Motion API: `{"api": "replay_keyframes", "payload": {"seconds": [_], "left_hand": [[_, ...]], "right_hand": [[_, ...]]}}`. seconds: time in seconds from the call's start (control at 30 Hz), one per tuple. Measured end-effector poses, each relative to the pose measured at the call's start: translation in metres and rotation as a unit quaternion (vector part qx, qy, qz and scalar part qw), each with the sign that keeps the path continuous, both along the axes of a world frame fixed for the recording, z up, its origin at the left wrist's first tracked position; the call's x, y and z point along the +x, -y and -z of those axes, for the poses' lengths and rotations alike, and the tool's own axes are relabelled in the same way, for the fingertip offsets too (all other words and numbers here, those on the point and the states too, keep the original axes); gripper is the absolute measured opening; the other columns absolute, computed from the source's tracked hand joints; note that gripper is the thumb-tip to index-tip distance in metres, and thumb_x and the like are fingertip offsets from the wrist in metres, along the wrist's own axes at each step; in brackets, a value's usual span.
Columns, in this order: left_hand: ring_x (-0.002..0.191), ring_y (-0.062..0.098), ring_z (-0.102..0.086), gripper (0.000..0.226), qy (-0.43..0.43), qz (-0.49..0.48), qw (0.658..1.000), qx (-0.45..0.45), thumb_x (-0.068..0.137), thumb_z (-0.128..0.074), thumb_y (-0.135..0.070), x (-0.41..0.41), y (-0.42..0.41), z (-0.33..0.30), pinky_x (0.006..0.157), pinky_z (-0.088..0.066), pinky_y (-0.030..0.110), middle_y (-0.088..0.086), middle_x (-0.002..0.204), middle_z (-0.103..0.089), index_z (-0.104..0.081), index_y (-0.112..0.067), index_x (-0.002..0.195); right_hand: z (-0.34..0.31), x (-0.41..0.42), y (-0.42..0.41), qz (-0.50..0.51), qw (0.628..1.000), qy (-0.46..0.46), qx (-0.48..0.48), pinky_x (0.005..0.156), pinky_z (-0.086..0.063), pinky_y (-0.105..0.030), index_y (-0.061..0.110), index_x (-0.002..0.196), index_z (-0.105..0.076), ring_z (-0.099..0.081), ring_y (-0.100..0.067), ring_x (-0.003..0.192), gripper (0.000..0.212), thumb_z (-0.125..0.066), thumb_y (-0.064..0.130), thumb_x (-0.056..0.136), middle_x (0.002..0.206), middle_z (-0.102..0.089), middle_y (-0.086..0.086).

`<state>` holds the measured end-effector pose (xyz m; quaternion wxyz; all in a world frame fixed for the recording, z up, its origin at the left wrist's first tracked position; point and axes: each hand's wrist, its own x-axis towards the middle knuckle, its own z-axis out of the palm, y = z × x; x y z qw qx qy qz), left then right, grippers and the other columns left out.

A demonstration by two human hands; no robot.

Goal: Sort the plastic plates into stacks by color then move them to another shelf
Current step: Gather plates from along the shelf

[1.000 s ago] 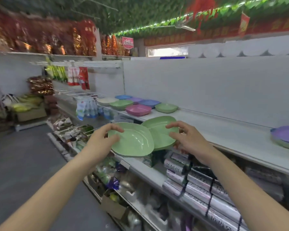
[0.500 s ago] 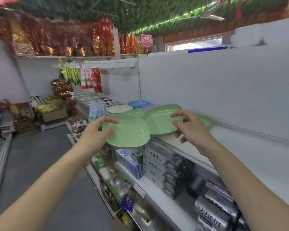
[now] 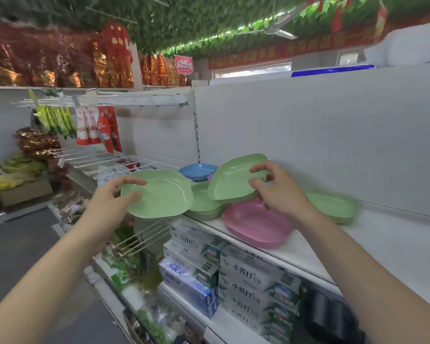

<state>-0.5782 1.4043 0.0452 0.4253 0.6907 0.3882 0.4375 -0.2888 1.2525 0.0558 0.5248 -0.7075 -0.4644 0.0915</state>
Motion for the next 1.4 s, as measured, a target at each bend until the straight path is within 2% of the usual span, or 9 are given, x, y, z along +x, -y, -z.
{"api": "replay_keyframes", "payload": {"seconds": [0.2,0.33,0.5,0.7,0.93,1.03,1.13,1.23,1.4], "left_hand": [[0.083,0.039,-0.065,0.025,-0.004,0.087,0.996,0.003,0.097,-0.063,-0.012,-0.002,-0.111,0.001,0.053,-0.054,0.037,0.011,0.118,-0.067,-0.074,-0.035,0.100],[0.087,0.033,-0.065,0.025,0.019,0.144,0.989,-0.003,0.096,-0.064,-0.011,0.011,-0.164,-0.007,0.052,-0.053,0.032,0.009,0.116,-0.068,-0.075,-0.034,0.098],[0.082,0.027,-0.059,0.023,0.042,0.225,0.973,-0.010,0.096,-0.060,-0.006,0.039,-0.188,-0.009,0.049,-0.051,0.030,0.014,0.114,-0.068,-0.073,-0.025,0.102],[0.079,0.024,-0.058,0.027,0.043,0.301,0.952,0.014,0.095,-0.060,-0.008,0.068,-0.186,-0.015,0.054,-0.052,0.033,0.018,0.117,-0.065,-0.074,-0.031,0.097],[0.076,0.026,-0.060,0.025,0.053,0.376,0.925,0.021,0.095,-0.060,-0.009,0.105,-0.159,-0.033,0.056,-0.052,0.035,0.021,0.117,-0.064,-0.074,-0.029,0.098],[0.076,0.031,-0.063,0.024,0.044,0.400,0.915,0.026,0.094,-0.061,-0.013,0.122,-0.142,-0.037,0.068,-0.052,0.044,0.022,0.119,-0.064,-0.073,-0.033,0.099],[0.076,0.031,-0.061,0.024,0.034,0.415,0.908,0.039,0.095,-0.061,-0.015,0.137,-0.122,-0.043,0.070,-0.053,0.045,0.023,0.120,-0.062,-0.073,-0.034,0.101],[0.076,0.028,-0.055,0.023,0.030,0.424,0.904,0.052,0.094,-0.062,-0.014,0.153,-0.100,-0.049,0.063,-0.052,0.040,0.031,0.120,-0.057,-0.073,-0.032,0.102],[0.080,0.027,-0.053,0.019,0.036,0.426,0.903,0.047,0.088,-0.065,-0.017,0.187,-0.059,-0.055,0.055,-0.051,0.033,0.031,0.114,-0.056,-0.075,-0.030,0.099]], "right_hand": [[0.003,-0.037,-0.077,0.046,0.996,-0.005,-0.079,0.062,-0.047,-0.028,0.029,0.126,-0.063,-0.065,-0.015,0.070,0.033,-0.064,0.029,0.093,0.087,-0.066,0.000],[0.001,-0.063,-0.096,0.104,0.959,0.101,-0.245,0.104,-0.045,-0.035,0.031,0.154,-0.039,-0.054,-0.021,0.130,0.064,-0.060,0.047,0.095,0.149,-0.052,-0.002],[-0.004,-0.085,-0.091,0.171,0.906,0.170,-0.349,0.114,-0.039,-0.043,0.032,0.163,-0.016,-0.040,-0.021,0.146,0.089,-0.047,0.075,0.092,0.159,-0.044,0.004],[-0.005,-0.099,-0.088,0.224,0.880,0.154,-0.390,0.104,-0.048,-0.042,0.019,0.148,-0.047,-0.056,-0.022,0.129,0.082,-0.045,0.078,0.091,0.140,-0.062,-0.003],[0.015,-0.092,-0.094,0.245,0.870,0.208,-0.375,0.095,-0.053,-0.042,0.029,0.142,-0.050,-0.063,-0.024,0.117,0.068,-0.041,0.075,0.094,0.129,-0.067,0.000],[0.021,-0.084,-0.090,0.236,0.870,0.221,-0.373,0.081,-0.052,-0.037,0.034,0.140,-0.052,-0.065,-0.023,0.110,0.066,-0.036,0.078,0.093,0.123,-0.069,0.003],[0.014,-0.075,-0.070,0.246,0.890,0.216,-0.317,0.075,-0.051,-0.035,0.037,0.131,-0.058,-0.066,-0.018,0.098,0.063,-0.035,0.080,0.092,0.107,-0.071,0.010],[0.004,-0.060,-0.031,0.220,0.925,0.192,-0.242,0.065,-0.046,-0.032,0.042,0.118,-0.060,-0.056,-0.002,0.073,0.035,-0.049,0.066,0.096,0.078,-0.059,0.017],[0.005,-0.025,0.039,0.174,0.967,0.115,-0.145,0.077,-0.048,-0.021,0.039,0.120,-0.068,-0.059,-0.002,0.077,0.028,-0.065,0.050,0.095,0.100,-0.064,0.010]]}}
